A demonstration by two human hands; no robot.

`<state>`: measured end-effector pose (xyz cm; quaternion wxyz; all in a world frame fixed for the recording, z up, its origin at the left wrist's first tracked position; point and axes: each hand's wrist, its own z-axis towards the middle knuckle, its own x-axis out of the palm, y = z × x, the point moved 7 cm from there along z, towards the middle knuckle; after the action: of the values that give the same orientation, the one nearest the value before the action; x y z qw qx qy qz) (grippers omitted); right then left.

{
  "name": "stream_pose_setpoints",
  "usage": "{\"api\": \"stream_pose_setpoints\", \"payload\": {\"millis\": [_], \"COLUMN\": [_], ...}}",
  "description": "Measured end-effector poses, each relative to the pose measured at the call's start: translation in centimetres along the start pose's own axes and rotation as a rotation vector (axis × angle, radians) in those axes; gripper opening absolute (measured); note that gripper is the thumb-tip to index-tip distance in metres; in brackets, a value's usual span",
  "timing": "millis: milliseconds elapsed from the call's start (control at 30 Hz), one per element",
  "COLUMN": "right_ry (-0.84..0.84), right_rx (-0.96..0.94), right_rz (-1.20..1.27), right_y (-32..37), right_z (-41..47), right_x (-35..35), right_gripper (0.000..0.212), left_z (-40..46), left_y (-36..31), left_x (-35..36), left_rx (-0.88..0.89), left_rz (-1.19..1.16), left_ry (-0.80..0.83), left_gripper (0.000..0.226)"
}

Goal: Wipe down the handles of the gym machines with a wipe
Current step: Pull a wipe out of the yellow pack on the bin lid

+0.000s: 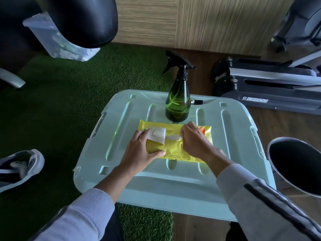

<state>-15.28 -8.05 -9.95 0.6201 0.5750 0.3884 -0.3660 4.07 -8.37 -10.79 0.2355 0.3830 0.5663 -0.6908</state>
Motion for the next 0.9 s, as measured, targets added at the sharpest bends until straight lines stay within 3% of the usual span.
{"api": "stream_pose_setpoints", "payload": {"millis": [67,133,267,433,633,900], "right_ry": [-0.034,-0.037,0.030,-0.109,-0.206,-0.067], "right_rx": [0.019,0.020,0.085,0.120,0.162,0.088], "right_rz": [0.085,0.120,0.074,0.181,0.315,0.216], "right_y": [-0.9,-0.9,-0.8,-0.2,-2.5,-1.5], "right_z": [-0.1,-0.2,-0.4,0.1,-0.2,-0.5], "right_x": [-0.6,-0.5,0.8,-0.5,-2.5,-1.2], "right_gripper": [0.022,0.008,0.043,0.013,0.009,0.033], "left_z": [0.0,0.0,0.0,0.0,0.4,0.3], "left_y": [0.0,-0.1,-0.2,-0.2,-0.7,-0.8], "left_x": [0.2,0.2,0.0,0.0,-0.1,0.0], "left_rx": [-0.002,-0.001,0.016,0.008,0.013,0.015], "left_rz": [0.010,0.008,-0.009,-0.002,0.011,0.033], "left_ry": [-0.007,-0.013,-0.013,-0.004,-0.011,0.008], "left_gripper": [0.096,0.095,0.095,0.094,0.095,0.096]}}
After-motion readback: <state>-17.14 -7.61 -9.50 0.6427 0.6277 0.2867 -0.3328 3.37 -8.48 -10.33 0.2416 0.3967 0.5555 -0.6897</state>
